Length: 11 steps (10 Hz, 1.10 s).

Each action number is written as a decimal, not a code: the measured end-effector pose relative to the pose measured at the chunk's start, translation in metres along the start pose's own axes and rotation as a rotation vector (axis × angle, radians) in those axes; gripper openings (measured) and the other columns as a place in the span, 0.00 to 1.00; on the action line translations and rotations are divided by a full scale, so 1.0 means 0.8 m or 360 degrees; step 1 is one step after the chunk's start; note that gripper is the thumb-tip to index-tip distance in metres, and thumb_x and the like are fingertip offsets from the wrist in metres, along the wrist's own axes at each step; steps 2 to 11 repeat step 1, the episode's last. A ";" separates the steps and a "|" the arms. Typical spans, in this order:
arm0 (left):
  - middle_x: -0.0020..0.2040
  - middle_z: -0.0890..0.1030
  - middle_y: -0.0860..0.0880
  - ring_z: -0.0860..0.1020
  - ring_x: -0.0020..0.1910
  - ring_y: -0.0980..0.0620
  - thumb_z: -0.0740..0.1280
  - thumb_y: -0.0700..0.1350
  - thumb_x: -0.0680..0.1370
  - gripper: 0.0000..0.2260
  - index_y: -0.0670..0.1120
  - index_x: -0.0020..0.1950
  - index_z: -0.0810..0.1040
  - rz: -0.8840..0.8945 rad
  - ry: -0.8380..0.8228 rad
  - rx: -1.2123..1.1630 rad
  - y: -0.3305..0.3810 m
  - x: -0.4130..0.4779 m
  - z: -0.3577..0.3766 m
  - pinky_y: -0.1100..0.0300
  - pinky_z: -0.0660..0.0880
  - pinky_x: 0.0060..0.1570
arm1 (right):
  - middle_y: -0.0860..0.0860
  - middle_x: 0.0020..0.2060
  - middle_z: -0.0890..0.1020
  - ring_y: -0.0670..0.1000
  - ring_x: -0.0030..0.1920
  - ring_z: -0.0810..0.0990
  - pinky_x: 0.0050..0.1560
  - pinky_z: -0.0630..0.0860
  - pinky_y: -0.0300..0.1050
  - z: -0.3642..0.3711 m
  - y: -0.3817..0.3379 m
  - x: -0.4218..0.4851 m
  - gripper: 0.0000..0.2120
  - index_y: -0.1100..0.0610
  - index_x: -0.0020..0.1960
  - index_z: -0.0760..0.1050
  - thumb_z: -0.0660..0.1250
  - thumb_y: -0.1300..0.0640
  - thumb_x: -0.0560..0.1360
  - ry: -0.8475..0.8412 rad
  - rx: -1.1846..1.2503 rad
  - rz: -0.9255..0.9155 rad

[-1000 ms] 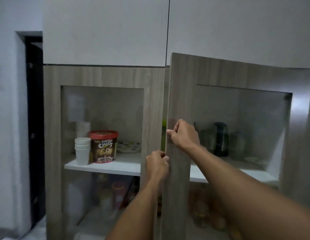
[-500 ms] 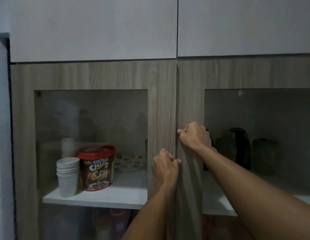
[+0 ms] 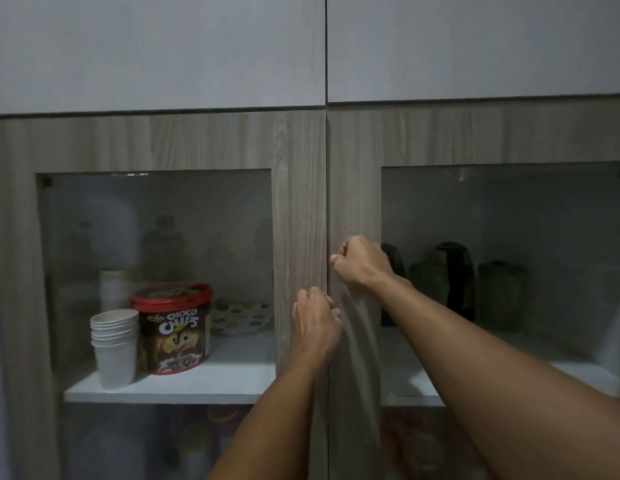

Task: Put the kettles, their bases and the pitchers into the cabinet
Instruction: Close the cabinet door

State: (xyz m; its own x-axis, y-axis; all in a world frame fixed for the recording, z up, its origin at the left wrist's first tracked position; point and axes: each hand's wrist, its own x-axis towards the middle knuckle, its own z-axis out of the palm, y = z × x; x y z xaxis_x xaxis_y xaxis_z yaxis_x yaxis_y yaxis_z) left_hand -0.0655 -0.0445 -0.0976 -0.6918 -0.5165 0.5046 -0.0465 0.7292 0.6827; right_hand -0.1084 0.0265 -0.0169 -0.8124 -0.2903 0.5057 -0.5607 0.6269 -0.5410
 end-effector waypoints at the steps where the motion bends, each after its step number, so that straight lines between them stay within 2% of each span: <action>1: 0.60 0.72 0.46 0.74 0.58 0.47 0.67 0.43 0.78 0.13 0.45 0.61 0.74 -0.0039 -0.0065 0.0087 0.008 -0.007 -0.005 0.56 0.72 0.56 | 0.54 0.42 0.80 0.53 0.42 0.80 0.49 0.80 0.53 -0.012 0.005 -0.014 0.07 0.59 0.50 0.77 0.65 0.55 0.79 -0.0106 -0.0008 -0.0053; 11: 0.60 0.72 0.46 0.74 0.58 0.47 0.67 0.43 0.78 0.13 0.45 0.61 0.74 -0.0039 -0.0065 0.0087 0.008 -0.007 -0.005 0.56 0.72 0.56 | 0.54 0.42 0.80 0.53 0.42 0.80 0.49 0.80 0.53 -0.012 0.005 -0.014 0.07 0.59 0.50 0.77 0.65 0.55 0.79 -0.0106 -0.0008 -0.0053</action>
